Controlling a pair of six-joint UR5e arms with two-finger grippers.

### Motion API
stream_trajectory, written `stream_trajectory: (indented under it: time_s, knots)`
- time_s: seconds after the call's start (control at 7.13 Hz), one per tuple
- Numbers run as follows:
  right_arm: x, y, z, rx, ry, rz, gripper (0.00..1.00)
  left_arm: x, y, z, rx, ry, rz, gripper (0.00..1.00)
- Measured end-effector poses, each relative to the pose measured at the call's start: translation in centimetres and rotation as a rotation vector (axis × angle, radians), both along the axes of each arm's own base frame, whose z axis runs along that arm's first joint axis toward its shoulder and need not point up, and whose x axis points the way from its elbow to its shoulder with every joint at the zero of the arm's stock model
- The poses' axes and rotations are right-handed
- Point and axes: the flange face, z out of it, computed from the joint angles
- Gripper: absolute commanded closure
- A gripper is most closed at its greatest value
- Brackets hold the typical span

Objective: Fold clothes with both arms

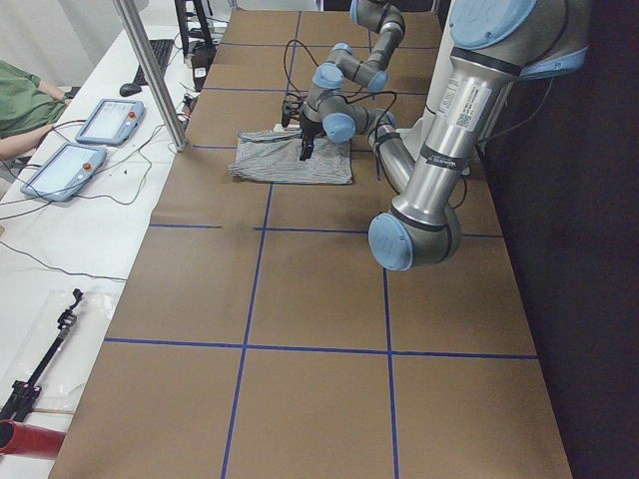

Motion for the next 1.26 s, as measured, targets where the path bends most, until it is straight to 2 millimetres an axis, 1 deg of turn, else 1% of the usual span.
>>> stream_trajectory:
  time_s: [0.28, 0.42, 0.56, 0.7, 0.84, 0.98, 1.26]
  knots:
    - [0.6, -0.4, 0.7, -0.003, 0.010, 0.005, 0.00, 0.1, 0.0, -0.3, 0.003, 0.004, 0.001, 0.00]
    - [1.4, -1.0, 1.1, -0.004, 0.012, 0.013, 0.00, 0.1, 0.1, -0.4, 0.004, 0.006, 0.002, 0.00]
    - [3.3, -1.6, 2.2, 0.002, 0.017, 0.014, 0.00, 0.1, 0.1, -0.5, 0.005, 0.007, 0.002, 0.00]
    - [5.5, -1.9, 3.7, 0.010, 0.028, 0.009, 0.00, 0.2, 0.1, -0.6, 0.006, 0.008, 0.003, 0.00]
    - [7.3, -2.0, 4.8, 0.016, 0.034, 0.008, 0.00, 0.2, 0.1, -0.6, 0.006, 0.008, 0.003, 0.00]
    - [8.3, -2.2, 4.5, 0.021, 0.021, 0.014, 0.00, 0.2, 0.1, -0.5, 0.005, 0.007, 0.003, 0.00]
    - [8.9, -3.3, 2.0, 0.037, -0.028, 0.032, 0.00, 0.1, 0.1, -0.5, 0.005, 0.006, 0.002, 0.00]
